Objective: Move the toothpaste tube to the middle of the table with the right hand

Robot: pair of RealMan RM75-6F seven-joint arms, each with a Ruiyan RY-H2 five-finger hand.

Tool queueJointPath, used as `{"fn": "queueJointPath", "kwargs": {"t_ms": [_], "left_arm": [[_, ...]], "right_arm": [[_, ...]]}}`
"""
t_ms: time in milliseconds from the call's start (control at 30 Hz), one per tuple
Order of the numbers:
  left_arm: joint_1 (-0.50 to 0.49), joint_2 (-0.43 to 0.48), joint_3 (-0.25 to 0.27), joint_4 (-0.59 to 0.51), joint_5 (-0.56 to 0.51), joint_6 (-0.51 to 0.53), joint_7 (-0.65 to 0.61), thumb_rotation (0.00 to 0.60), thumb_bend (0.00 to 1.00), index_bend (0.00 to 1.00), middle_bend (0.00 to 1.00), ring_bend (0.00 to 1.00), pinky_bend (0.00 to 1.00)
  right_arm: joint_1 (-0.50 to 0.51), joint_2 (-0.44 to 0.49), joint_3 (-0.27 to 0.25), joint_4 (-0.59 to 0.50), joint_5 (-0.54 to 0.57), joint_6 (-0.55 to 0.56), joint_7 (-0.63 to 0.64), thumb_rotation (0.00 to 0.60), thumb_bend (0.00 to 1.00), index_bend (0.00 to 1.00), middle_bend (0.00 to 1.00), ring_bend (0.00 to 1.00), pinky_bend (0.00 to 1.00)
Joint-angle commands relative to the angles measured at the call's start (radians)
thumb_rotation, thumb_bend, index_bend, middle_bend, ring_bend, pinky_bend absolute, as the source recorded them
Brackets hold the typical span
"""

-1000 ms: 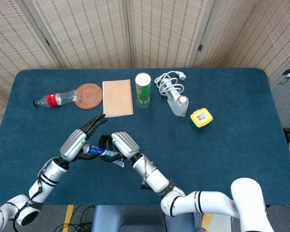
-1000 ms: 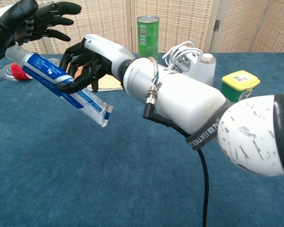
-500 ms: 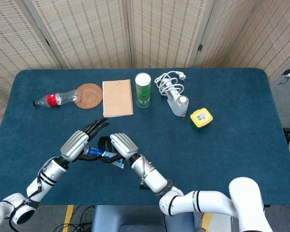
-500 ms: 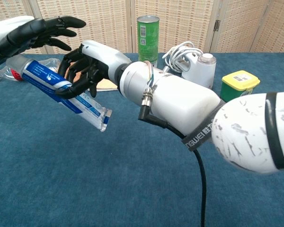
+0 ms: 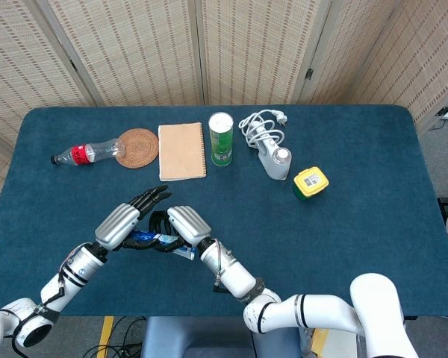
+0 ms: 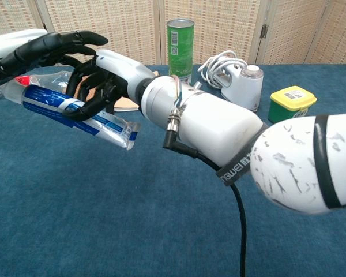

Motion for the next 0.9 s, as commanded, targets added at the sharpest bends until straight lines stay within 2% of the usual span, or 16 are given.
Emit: {"fn": "queueJointPath", "kwargs": {"t_ms": [33,367,700,800,900], "left_arm": [[-0.001,0.001,0.000,-0.002,-0.005,-0.002,0.007,0.047,0.02,0.00,0.00,0.00,0.17],[0.018,0.014,-0.010,0.001,-0.035,0.025,-0.028,0.045,0.02,0.00,0.00,0.00,0.17],[0.074,0.027,-0.040,0.027,-0.128,0.072,-0.072,0.046,0.02,0.00,0.00,0.00,0.17],[0.090,0.035,-0.046,0.029,-0.165,0.067,-0.090,0.047,0.02,0.00,0.00,0.00,0.18],[0.106,0.046,-0.050,0.032,-0.191,0.063,-0.102,0.049,0.02,0.00,0.00,0.00,0.17]], "right_arm": [[0.001,-0.001,-0.002,0.002,-0.001,0.000,-0.001,0.600,0.71,0.75,0.74,0.62,0.65],[-0.037,0.021,-0.028,-0.011,-0.029,0.007,0.053,0.600,0.70,0.75,0.73,0.62,0.65],[-0.110,0.124,-0.093,-0.026,-0.148,-0.006,0.190,0.600,0.69,0.75,0.73,0.62,0.65],[-0.111,0.203,-0.122,-0.055,-0.151,-0.053,0.140,0.600,0.67,0.75,0.72,0.62,0.65],[-0.099,0.297,-0.155,-0.093,-0.123,-0.111,0.025,0.600,0.63,0.75,0.70,0.62,0.65]]}}
